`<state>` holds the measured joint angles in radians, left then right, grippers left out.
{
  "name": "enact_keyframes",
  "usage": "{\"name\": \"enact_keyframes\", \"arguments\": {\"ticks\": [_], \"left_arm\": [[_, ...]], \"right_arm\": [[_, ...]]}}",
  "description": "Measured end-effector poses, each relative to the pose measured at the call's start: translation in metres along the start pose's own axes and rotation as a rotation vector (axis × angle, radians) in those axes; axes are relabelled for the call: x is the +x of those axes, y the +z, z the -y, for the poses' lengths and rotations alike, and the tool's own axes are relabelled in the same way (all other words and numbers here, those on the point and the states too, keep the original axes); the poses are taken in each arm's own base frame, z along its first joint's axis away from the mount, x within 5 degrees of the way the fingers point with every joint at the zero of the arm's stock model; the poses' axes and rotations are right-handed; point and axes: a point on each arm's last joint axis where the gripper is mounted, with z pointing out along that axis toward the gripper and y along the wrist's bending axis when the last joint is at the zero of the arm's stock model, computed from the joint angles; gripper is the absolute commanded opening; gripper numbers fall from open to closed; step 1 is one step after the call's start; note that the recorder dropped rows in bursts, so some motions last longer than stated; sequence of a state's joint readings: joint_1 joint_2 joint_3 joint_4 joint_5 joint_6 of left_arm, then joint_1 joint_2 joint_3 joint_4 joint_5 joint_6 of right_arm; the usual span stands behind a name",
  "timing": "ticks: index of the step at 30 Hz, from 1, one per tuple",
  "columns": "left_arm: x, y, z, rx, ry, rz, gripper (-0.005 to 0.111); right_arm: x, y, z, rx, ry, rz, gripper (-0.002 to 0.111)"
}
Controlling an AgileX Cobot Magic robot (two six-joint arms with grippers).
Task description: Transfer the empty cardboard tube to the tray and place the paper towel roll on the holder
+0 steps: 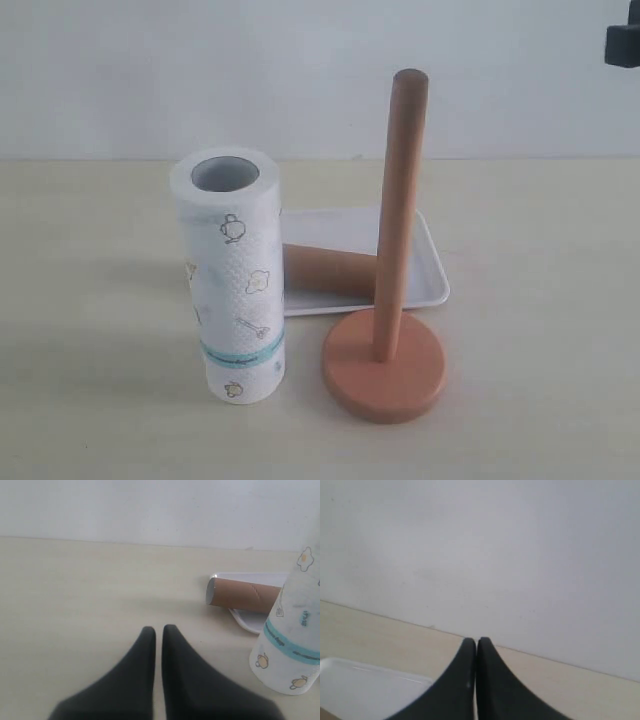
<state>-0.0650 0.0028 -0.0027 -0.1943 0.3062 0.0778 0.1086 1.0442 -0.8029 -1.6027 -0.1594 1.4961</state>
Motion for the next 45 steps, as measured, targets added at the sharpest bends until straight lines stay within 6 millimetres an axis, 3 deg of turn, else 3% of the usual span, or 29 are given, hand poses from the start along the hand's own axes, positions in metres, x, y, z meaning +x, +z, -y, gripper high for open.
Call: {"name": "enact_keyframes", "arguments": {"ticks": [8, 21, 30, 45], "left_arm": [[0.000, 0.000, 0.000, 0.000, 0.000, 0.000, 0.004], [0.000, 0.000, 0.000, 0.000, 0.000, 0.000, 0.004], [0.000, 0.000, 0.000, 0.000, 0.000, 0.000, 0.004], [0.000, 0.000, 0.000, 0.000, 0.000, 0.000, 0.004]], "right_arm": [[-0.025, -0.063, -0.015, -0.073, 0.024, 0.193, 0.000], [-0.043, -0.117, -0.023, -0.067, -0.012, 0.373, 0.000], [-0.050, -0.179, -0.027, 0.043, -0.128, 0.542, 0.000], [-0.049, -0.185, -0.036, -0.020, -0.185, 0.548, 0.000]]}}
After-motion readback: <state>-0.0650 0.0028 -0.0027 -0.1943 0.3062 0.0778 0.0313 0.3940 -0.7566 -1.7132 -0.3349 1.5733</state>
